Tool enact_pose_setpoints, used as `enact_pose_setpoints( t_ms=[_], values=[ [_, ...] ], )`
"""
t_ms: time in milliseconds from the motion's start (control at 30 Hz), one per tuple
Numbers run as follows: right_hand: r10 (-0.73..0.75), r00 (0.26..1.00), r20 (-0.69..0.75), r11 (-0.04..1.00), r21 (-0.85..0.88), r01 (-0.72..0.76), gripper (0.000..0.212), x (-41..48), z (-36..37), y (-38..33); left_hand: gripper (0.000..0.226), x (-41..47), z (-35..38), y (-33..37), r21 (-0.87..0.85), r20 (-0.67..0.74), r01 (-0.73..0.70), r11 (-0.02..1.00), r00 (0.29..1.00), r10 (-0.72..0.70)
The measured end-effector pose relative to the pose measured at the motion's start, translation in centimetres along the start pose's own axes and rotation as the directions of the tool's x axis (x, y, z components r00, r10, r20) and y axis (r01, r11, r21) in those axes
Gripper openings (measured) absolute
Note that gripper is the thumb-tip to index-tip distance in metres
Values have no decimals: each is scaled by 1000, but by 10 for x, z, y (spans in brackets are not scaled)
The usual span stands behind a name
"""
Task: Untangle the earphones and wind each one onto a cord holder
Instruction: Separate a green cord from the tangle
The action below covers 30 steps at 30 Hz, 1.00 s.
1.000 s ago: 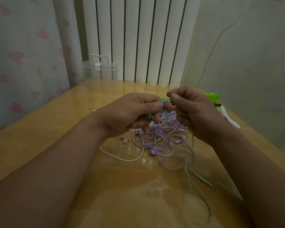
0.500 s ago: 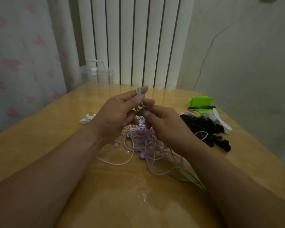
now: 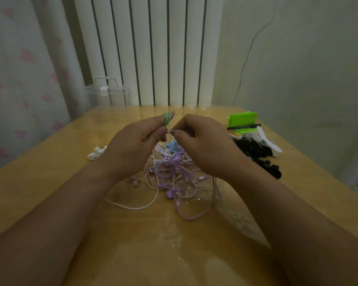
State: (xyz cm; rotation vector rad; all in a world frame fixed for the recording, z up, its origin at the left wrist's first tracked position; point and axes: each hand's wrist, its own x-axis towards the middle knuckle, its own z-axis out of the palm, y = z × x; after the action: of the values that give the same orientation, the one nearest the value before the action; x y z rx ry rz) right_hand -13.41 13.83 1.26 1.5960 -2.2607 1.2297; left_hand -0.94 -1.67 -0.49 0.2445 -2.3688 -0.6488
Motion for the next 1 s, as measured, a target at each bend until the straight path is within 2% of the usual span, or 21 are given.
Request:
enact_pose_setpoints(
  t_ms=[167,233,267,367,433,500,567,633,700,767,800,867,933,1000],
  values=[
    [-44,994,-103,996,75,52,5,4,-10,5,25,-2,-2,13,-113,153,7,994,988,11],
    [-77,994,-78,987,137,87,4,4,-15,6,21,-3,-4,20,-231,204,38,972,979,11],
    [-69,996,-48,972,222,78,6,4,-18,6,21,-4,-7,22,-318,237,72,945,972,5],
    [36,998,60,822,566,-64,14,3,-28,12,25,-5,-15,26,-617,417,272,739,909,13],
    [83,987,138,746,648,-153,14,2,-28,13,32,-7,-16,25,-714,482,348,607,874,65],
    [96,976,194,712,672,-204,14,2,-19,12,31,-8,-14,23,-759,471,336,557,875,115],
    [119,968,222,710,663,-239,21,0,-8,11,32,-6,-9,21,-805,424,328,494,901,94],
    [119,968,221,763,603,-232,28,-1,-1,7,37,-3,-8,20,-850,354,321,418,935,4],
    [105,969,225,852,482,-204,24,-4,2,5,41,-1,-7,19,-878,267,290,381,957,-113],
    [77,964,256,912,373,-172,23,-5,6,1,41,3,-8,16,-882,171,242,404,964,-205],
    [68,961,268,930,332,-158,23,-6,8,0,39,4,-8,14,-863,126,222,453,964,-234],
    [60,961,268,955,266,-134,22,-7,12,-2,38,3,-9,11,-748,25,188,636,966,-256],
    [50,972,229,969,226,-103,20,-7,11,-4,38,1,-8,9,-541,-67,157,826,971,-228],
    [49,985,167,974,210,-84,20,-5,5,-4,39,0,-4,9,-357,-74,111,928,986,-147]
  ],
)
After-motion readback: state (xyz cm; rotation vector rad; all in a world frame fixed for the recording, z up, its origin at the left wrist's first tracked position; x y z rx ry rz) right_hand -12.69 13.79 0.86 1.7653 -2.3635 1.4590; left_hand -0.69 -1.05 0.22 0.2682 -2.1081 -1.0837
